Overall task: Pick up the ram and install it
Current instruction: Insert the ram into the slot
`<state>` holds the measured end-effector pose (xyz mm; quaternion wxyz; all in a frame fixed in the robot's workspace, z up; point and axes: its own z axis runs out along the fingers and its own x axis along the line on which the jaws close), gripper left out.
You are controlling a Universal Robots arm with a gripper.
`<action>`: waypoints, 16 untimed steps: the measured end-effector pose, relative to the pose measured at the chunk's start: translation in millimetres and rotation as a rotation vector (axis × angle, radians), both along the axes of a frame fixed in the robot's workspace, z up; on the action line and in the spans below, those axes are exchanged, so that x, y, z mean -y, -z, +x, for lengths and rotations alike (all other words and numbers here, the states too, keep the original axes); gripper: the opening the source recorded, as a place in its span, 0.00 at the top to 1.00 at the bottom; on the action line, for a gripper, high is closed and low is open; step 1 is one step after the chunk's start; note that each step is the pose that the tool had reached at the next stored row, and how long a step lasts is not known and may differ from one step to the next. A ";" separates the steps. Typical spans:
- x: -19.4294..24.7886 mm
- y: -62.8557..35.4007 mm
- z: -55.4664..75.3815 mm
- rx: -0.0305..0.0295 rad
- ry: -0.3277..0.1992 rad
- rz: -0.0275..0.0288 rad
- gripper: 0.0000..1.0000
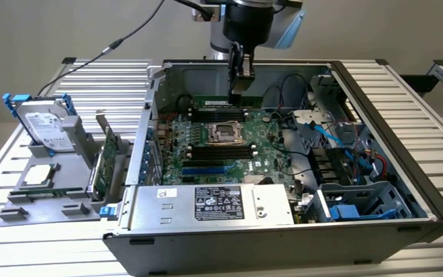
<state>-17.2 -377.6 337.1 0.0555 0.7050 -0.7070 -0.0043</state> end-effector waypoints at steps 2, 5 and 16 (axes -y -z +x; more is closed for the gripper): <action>4.8 3.7 -0.5 0.0001 0.000 0.0001 0.86; 11.9 9.2 -1.0 0.0000 0.000 0.0000 0.86; 22.2 31.1 -8.0 -0.0023 -0.023 0.0022 0.86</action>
